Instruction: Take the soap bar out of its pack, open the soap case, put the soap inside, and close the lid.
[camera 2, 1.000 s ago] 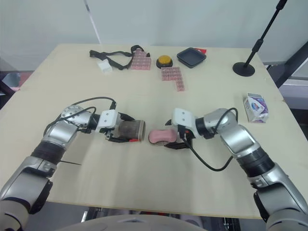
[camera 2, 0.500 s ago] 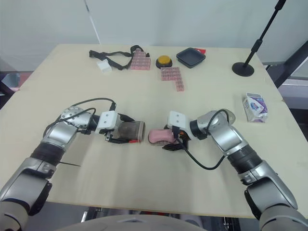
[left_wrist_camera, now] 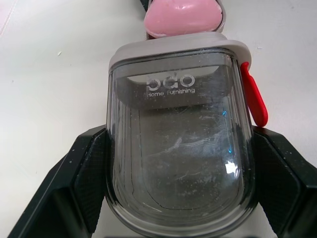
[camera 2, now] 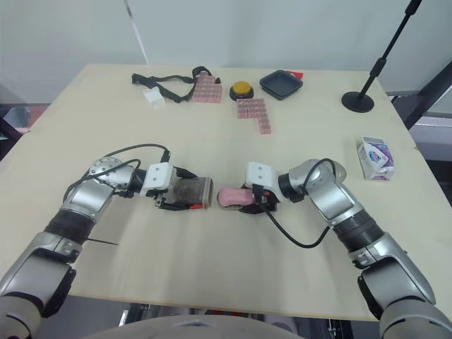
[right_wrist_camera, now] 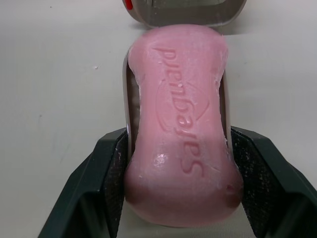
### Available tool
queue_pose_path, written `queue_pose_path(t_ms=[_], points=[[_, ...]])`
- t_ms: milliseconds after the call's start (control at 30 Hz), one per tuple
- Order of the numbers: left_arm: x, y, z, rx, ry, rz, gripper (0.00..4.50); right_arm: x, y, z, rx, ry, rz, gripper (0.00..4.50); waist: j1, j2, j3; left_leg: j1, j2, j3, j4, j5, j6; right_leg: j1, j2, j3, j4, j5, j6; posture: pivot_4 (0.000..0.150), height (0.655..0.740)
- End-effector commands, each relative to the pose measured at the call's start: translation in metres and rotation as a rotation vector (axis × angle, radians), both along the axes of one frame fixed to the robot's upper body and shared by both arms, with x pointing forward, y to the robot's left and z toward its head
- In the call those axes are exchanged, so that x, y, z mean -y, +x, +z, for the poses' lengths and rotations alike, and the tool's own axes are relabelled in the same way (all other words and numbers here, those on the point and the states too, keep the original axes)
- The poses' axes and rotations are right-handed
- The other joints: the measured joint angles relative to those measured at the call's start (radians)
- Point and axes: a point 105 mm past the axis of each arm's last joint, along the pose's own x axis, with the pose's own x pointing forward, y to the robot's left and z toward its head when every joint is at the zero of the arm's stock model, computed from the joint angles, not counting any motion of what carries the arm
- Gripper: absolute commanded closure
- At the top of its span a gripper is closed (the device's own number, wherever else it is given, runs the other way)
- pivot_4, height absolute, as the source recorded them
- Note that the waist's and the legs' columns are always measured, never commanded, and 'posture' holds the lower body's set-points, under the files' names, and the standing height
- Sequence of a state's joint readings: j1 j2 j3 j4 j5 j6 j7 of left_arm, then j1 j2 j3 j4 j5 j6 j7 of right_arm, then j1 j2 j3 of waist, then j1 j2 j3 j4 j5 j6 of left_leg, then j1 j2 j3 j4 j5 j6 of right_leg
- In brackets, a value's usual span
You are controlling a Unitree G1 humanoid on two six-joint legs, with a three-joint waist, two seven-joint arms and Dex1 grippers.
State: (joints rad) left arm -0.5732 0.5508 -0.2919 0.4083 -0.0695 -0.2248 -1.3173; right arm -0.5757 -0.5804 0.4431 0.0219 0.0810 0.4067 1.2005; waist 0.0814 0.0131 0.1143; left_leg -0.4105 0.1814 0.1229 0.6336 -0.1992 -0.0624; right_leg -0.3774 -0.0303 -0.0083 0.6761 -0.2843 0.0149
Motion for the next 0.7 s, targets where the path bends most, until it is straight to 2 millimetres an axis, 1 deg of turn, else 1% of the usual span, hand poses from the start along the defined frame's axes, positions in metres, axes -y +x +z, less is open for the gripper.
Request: queue_pose_path(t_ms=[33,100,167,367,700], points=[[0.002,0.002,0.012,0.029,-0.049,0.006,1.01,0.001,0.007,0.026,0.107,-0.026,0.022,1.97,0.0,0.0,0.0,0.0,0.0,0.0,0.0,0.0,0.0,0.0,0.0,0.0,0.0,0.0,0.0,0.15,0.74],[0.007,0.001,0.014,0.019,-0.074,0.001,1.01,-0.001,0.009,0.033,0.137,-0.04,0.015,1.97,-0.001,0.0,0.0,0.0,0.0,0.0,0.0,0.0,0.0,0.0,0.0,0.0,0.0,0.0,0.0,0.15,0.74],[0.011,0.0,0.016,0.011,-0.097,-0.004,1.01,-0.003,0.009,0.036,0.148,-0.053,0.003,1.97,-0.002,0.0,0.0,0.0,0.0,0.0,0.0,0.0,0.0,-0.001,0.001,0.0,0.0,0.0,0.0,0.15,0.74],[0.017,-0.001,0.017,0.002,-0.119,-0.002,1.01,-0.011,0.008,0.04,0.155,-0.057,-0.017,1.97,-0.001,0.0,0.0,0.0,0.0,0.0,0.0,0.0,0.0,-0.001,0.001,0.0,0.0,0.0,0.0,0.15,0.74],[0.021,0.002,0.022,0.014,-0.144,0.008,1.01,-0.013,0.005,0.04,0.164,-0.075,-0.003,1.97,-0.001,0.0,0.0,0.0,0.0,0.0,0.0,0.0,0.0,-0.001,0.0,0.0,0.0,0.0,0.0,0.15,0.74]])
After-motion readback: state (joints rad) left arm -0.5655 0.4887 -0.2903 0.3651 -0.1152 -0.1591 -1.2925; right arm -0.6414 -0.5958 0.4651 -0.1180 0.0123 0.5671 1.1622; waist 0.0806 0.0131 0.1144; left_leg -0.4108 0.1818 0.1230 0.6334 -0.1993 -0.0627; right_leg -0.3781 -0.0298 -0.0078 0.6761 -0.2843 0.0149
